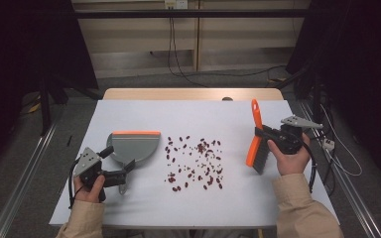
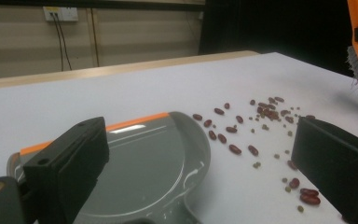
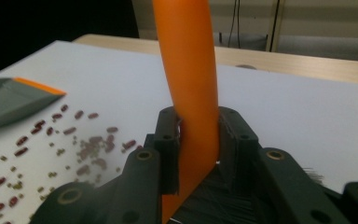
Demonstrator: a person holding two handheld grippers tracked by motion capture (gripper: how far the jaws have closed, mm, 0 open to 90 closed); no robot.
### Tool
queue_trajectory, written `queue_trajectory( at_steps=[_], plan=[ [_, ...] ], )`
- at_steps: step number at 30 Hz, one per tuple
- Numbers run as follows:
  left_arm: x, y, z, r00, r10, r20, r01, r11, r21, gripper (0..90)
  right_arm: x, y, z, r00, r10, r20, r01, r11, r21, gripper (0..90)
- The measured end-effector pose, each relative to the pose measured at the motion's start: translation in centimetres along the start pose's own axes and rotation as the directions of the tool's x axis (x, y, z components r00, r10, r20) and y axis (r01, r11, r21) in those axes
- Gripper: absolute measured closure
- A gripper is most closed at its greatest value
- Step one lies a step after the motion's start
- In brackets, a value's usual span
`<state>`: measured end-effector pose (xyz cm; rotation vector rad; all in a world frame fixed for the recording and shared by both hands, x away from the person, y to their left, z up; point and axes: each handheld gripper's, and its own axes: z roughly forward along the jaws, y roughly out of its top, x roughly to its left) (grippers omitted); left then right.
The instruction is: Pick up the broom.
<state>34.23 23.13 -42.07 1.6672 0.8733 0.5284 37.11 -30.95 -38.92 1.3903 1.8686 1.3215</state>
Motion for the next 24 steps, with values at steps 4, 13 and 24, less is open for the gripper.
queue_trajectory(
  at_steps=[4, 13, 24],
  plan=[
    [-0.4, 0.8, 0.2, 0.9998, -0.007, 0.017, 0.007, 0.9998, -0.016, 3.4, 0.6, 0.5, -0.2, 0.9997, 0.006, -0.025, -0.008, 0.999, -0.046, 71.6],
    [-1.9, 2.4, 1.7, 0.9956, -0.009, 0.094, 0.010, 0.9999, -0.014, 3.3, 2.1, 1.8, 0.5, 0.9981, -0.003, -0.061, -0.002, 0.997, -0.083, 71.6],
    [-4.4, 3.6, 5.2, 0.9852, 0.007, 0.171, -0.010, 0.9998, 0.016, 3.7, 5.8, 3.7, 2.3, 0.9919, -0.046, -0.118, 0.035, 0.995, -0.094, 71.6]
  ],
)
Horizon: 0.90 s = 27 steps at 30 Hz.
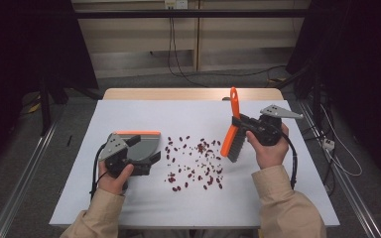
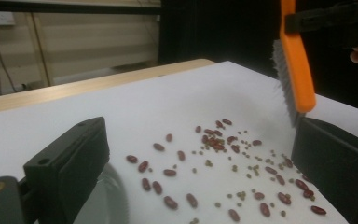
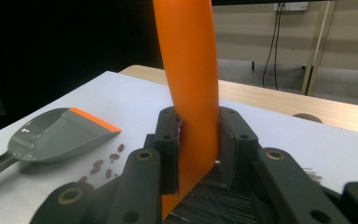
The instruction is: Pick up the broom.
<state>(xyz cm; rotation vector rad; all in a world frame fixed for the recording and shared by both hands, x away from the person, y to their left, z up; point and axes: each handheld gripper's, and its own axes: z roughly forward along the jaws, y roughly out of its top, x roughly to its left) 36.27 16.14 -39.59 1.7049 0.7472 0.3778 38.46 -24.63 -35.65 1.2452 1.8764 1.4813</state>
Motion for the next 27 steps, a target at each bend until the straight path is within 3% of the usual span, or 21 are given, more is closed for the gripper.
queue_trajectory(
  at_steps=[5, 20, 27],
  plan=[
    [-1.2, 0.2, 1.8, 0.9991, 0.004, 0.043, -0.005, 0.9997, 0.023, 4.3, 1.1, 0.1, 1.2, 0.9995, 0.000, -0.032, 0.000, 1.000, 0.002, 71.6],
    [-3.7, 0.4, 6.5, 0.9925, -0.041, 0.116, 0.029, 0.9949, 0.096, 9.4, 4.2, 0.3, 3.6, 0.9961, -0.028, -0.083, 0.029, 0.999, 0.015, 71.6],
    [-4.5, 0.0, 7.9, 0.9867, -0.060, 0.151, 0.041, 0.9912, 0.126, 19.2, 5.6, 0.3, 4.4, 0.9927, -0.053, -0.108, 0.054, 0.998, 0.011, 71.6]
  ],
)
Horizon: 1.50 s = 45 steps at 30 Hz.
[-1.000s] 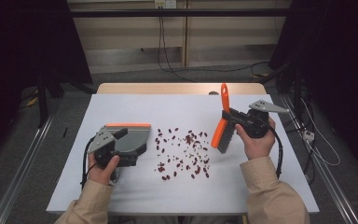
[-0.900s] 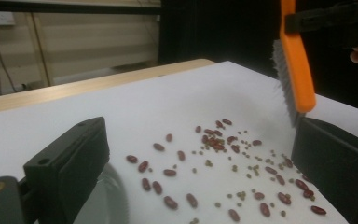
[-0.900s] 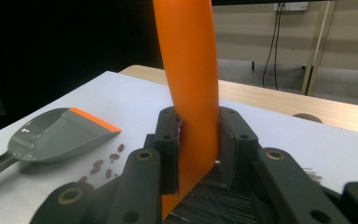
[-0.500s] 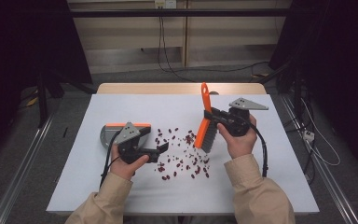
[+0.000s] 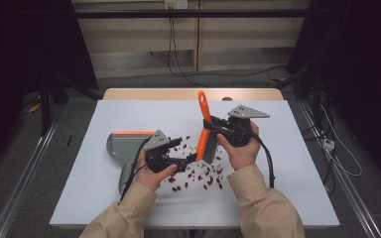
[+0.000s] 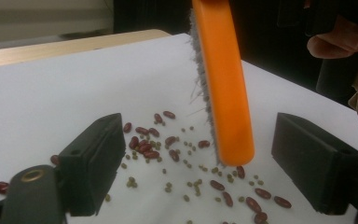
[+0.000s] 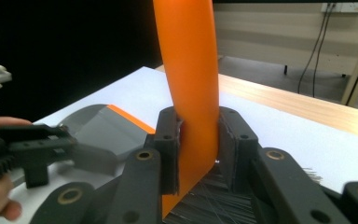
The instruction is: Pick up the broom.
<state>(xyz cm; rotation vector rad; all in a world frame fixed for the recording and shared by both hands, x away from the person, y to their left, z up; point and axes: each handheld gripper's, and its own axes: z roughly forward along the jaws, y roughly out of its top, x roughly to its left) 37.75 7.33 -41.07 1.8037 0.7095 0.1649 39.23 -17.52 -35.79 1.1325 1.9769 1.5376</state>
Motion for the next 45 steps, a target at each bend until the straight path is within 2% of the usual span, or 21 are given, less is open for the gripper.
queue_trajectory(
  at_steps=[2, 8, 11, 14, 15, 16, 18, 21, 26, 30, 32, 33, 34, 36, 37, 38, 39, 44, 45],
  plan=[
    [-0.1, 0.0, 0.2, 1.0000, -0.006, 0.008, 0.006, 1.0000, 0.000, 22.5, 0.4, 0.1, 0.2, 0.9999, -0.012, -0.004, 0.012, 1.000, -0.005, 71.6],
    [-0.5, 0.1, 0.8, 0.9997, -0.007, 0.025, 0.007, 1.0000, 0.006, 43.6, 1.6, 0.2, 1.0, 0.9993, -0.027, -0.026, 0.027, 1.000, -0.007, 71.6],
    [-0.6, 0.0, 1.0, 0.9999, -0.011, 0.010, 0.011, 0.9997, 0.023, 48.5, 2.0, 0.3, 1.3, 0.9988, -0.031, -0.038, 0.030, 0.999, -0.014, 71.6],
    [-0.6, 0.0, 0.9, 0.9999, -0.016, 0.005, 0.016, 0.9997, 0.019, 59.3, 2.4, 0.2, 1.5, 0.9983, -0.036, -0.045, 0.035, 0.999, -0.012, 71.6],
    [-0.6, 0.0, 0.9, 0.9998, -0.017, -0.001, 0.017, 0.9996, 0.022, 65.5, 2.4, 0.3, 1.6, 0.9981, -0.039, -0.047, 0.038, 0.999, -0.010, 71.6],
    [-0.5, 0.0, 0.8, 0.9996, -0.023, -0.014, 0.023, 0.9993, 0.030, 67.5, 2.6, 0.2, 1.6, 0.9980, -0.043, -0.047, 0.042, 0.999, -0.010, 71.6],
    [-0.5, 0.0, 0.8, 0.9994, -0.027, -0.019, 0.028, 0.9991, 0.033, 69.0, 2.8, 0.3, 1.7, 0.9978, -0.053, -0.040, 0.053, 0.999, -0.003, 71.6],
    [-0.4, 0.0, 0.6, 0.9982, -0.036, -0.049, 0.038, 0.9986, 0.036, 70.4, 3.1, 0.3, 1.8, 0.9974, -0.061, -0.039, 0.061, 0.998, -0.006, 71.4],
    [-0.5, -0.2, 0.1, 0.9961, -0.043, -0.077, 0.042, 0.9991, -0.005, 70.8, 3.5, 0.6, 1.8, 0.9965, -0.073, -0.041, 0.072, 0.997, -0.018, 71.1],
    [-0.6, -0.2, -0.2, 0.9946, -0.027, -0.101, 0.024, 0.9995, -0.021, 70.9, 3.6, 0.7, 2.0, 0.9971, -0.051, -0.057, 0.048, 0.998, -0.037, 69.5],
    [-0.7, -0.1, -0.2, 0.9940, -0.024, -0.107, 0.021, 0.9995, -0.025, 70.9, 3.6, 0.7, 2.2, 0.9976, -0.030, -0.062, 0.028, 0.999, -0.034, 61.6],
    [-0.7, -0.1, -0.3, 0.9937, -0.019, -0.111, 0.016, 0.9995, -0.027, 70.9, 3.6, 0.7, 2.2, 0.9976, -0.030, -0.062, 0.028, 0.999, -0.034, 61.6],
    [-0.7, -0.1, -0.3, 0.9931, -0.020, -0.116, 0.017, 0.9995, -0.026, 70.9, 3.6, 0.7, 2.2, 0.9980, -0.035, -0.052, 0.033, 0.999, -0.033, 57.5],
    [-0.6, -0.1, -0.3, 0.9925, -0.021, -0.121, 0.017, 0.9993, -0.033, 70.9, 3.7, 0.6, 2.3, 0.9988, -0.033, -0.036, 0.032, 0.999, -0.028, 47.6],
    [-0.5, -0.1, -0.4, 0.9915, -0.019, -0.128, 0.015, 0.9994, -0.030, 70.9, 3.7, 0.6, 2.3, 0.9994, -0.028, -0.021, 0.028, 0.999, -0.029, 38.1],
    [-0.4, -0.1, -0.4, 0.9911, -0.023, -0.131, 0.018, 0.9993, -0.033, 70.9, 3.6, 0.5, 2.3, 0.9997, -0.022, -0.015, 0.021, 0.999, -0.031, 33.7],
    [-0.4, -0.1, -0.5, 0.9900, -0.022, -0.139, 0.018, 0.9994, -0.031, 70.9, 3.6, 0.5, 2.3, 0.9997, -0.022, -0.015, 0.021, 0.999, -0.031, 33.7],
    [0.0, -0.1, -0.7, 0.9856, -0.022, -0.168, 0.016, 0.9993, -0.033, 70.8, 3.8, 0.2, 2.5, 1.0000, -0.006, 0.002, 0.006, 1.000, -0.012, 16.8],
    [0.0, -0.2, -0.7, 0.9851, -0.029, -0.170, 0.023, 0.9990, -0.037, 70.8, 3.8, 0.1, 2.5, 1.0000, -0.002, 0.000, 0.002, 1.000, -0.009, 16.0]
  ],
)
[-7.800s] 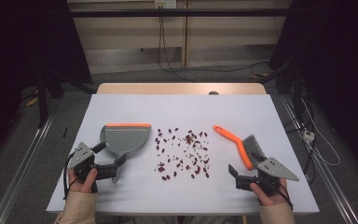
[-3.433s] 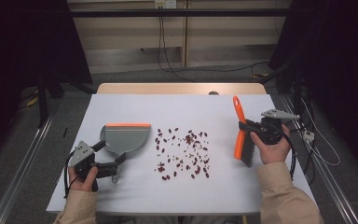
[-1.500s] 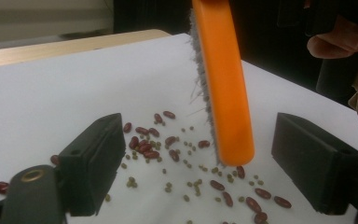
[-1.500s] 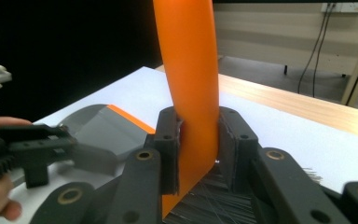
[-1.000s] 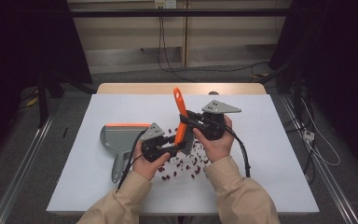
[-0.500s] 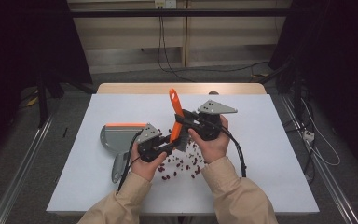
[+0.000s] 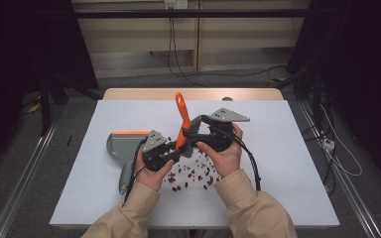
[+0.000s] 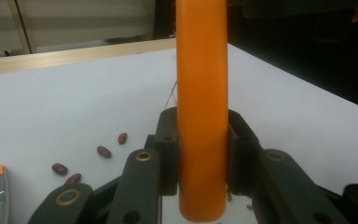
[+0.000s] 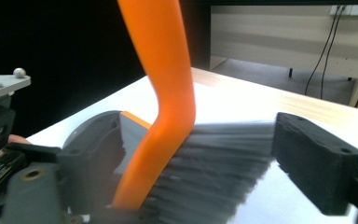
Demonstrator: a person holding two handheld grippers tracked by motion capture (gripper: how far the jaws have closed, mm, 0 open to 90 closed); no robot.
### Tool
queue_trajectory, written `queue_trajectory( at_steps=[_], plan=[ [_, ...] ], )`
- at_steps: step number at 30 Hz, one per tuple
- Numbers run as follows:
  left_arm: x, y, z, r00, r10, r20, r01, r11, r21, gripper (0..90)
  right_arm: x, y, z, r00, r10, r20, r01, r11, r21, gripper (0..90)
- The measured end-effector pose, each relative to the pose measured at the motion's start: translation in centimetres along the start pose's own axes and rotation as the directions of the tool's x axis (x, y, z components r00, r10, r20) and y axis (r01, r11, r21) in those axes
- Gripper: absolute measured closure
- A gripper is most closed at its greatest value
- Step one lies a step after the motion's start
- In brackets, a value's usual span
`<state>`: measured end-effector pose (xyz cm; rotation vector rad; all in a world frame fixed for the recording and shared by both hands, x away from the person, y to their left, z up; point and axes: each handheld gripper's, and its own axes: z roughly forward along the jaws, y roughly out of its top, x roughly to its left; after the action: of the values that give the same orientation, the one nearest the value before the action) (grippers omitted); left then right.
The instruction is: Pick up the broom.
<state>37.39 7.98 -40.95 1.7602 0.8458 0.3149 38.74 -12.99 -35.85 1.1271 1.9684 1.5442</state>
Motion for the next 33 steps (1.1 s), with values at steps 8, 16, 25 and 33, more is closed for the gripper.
queue_trajectory(
  at_steps=[8, 16, 25, 33],
  plan=[
    [0.1, -0.1, 0.0, 0.9998, -0.006, -0.020, 0.006, 0.9999, -0.008, 70.8, 1.1, -1.1, 1.2, 0.9947, 0.069, 0.075, -0.075, 0.994, 0.076, 11.4],
    [-0.5, -0.2, 0.1, 0.9991, 0.020, -0.037, -0.020, 0.9997, -0.015, 70.7, 1.9, -1.5, 2.9, 0.9783, 0.188, 0.086, -0.194, 0.979, 0.063, 13.4],
    [-1.5, 0.0, -0.2, 0.9923, 0.100, -0.074, -0.103, 0.9937, -0.043, 69.2, 2.4, -1.3, 3.5, 0.9683, 0.206, 0.141, -0.218, 0.974, 0.070, 35.6],
    [-1.9, 0.0, 0.3, 0.9802, 0.149, -0.130, -0.156, 0.9870, -0.039, 57.6, 2.5, -1.0, 3.1, 0.9605, 0.264, 0.089, -0.272, 0.958, 0.095, 58.6]
  ],
)
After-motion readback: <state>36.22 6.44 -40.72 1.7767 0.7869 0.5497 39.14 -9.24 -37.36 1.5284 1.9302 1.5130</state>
